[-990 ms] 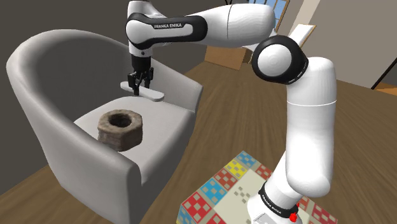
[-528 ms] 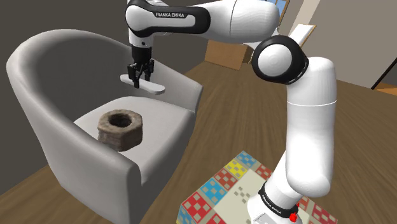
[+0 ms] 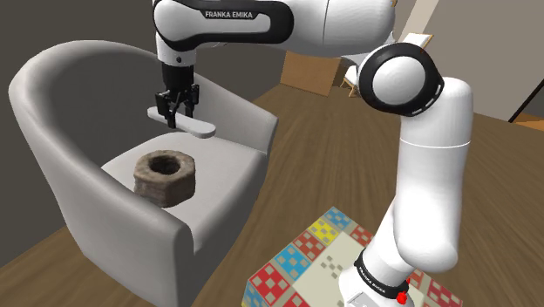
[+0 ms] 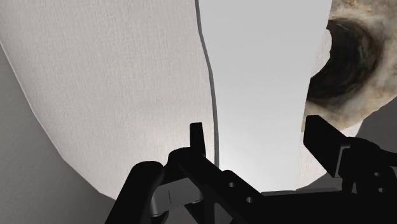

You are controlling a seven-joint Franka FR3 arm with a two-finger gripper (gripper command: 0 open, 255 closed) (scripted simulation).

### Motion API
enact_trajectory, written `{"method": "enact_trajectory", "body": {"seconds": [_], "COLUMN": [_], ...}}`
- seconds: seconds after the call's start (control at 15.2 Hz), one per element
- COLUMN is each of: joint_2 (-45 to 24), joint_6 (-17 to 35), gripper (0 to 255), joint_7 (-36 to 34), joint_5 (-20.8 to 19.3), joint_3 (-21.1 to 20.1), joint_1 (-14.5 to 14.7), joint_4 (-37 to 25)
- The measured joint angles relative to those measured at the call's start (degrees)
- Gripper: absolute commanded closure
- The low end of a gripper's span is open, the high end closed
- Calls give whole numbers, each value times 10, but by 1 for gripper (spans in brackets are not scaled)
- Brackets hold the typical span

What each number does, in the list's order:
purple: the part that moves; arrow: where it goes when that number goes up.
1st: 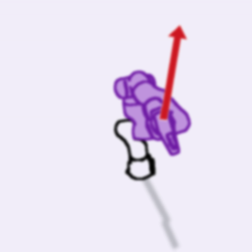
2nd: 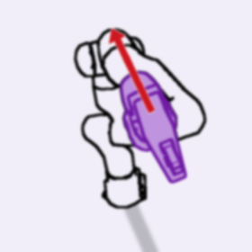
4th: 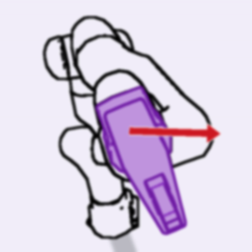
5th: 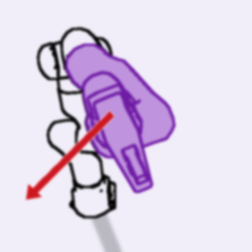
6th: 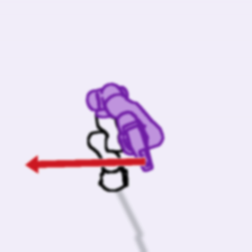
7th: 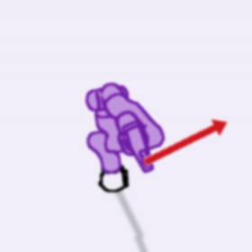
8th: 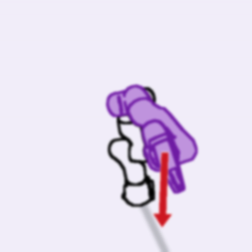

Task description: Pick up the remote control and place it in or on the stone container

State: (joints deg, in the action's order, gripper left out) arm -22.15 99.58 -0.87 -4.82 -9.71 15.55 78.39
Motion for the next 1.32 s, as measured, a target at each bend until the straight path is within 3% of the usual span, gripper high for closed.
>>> {"method": "enact_trajectory", "body": {"seconds": [0.86,1.32], "joint_2": [8,23], "joint_6": [-2,37], "gripper": [255,255], "joint_7": [-155,-167], "joint_5": [-15,-24], "joint_3": [-45,-43], "joint_1": [104,105], "joint_4": [13,49]}}
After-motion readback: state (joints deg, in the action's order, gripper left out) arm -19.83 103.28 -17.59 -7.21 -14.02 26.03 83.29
